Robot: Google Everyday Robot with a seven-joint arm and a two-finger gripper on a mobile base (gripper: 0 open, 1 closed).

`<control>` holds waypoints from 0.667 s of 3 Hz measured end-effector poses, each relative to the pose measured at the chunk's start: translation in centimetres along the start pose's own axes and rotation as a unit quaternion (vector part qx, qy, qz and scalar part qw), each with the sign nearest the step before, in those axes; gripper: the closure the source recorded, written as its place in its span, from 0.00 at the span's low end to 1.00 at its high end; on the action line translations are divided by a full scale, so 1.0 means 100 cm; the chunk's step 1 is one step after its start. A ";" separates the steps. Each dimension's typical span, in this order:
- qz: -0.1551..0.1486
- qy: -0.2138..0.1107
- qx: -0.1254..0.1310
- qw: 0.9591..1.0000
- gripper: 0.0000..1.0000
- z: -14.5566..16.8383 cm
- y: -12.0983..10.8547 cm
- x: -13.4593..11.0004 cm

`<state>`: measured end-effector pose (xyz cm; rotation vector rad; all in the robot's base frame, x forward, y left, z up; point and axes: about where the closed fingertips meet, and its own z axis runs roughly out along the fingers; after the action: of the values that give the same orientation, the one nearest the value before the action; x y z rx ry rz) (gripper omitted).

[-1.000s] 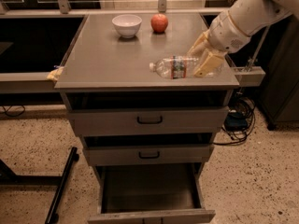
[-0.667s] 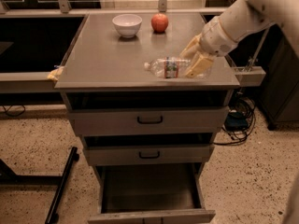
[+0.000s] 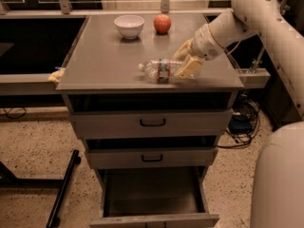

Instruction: Pick water bottle from bottom drawer and place on counter

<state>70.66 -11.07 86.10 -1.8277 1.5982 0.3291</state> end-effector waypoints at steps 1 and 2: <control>0.000 0.000 0.000 1.000 0.80 0.000 0.000 0.000; 0.000 0.000 0.000 1.000 0.59 0.000 0.000 0.000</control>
Offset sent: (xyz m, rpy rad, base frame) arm 0.0000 0.0000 0.0000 0.0000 0.0000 0.0000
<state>70.66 -11.07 86.09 -1.8277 1.5982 0.3292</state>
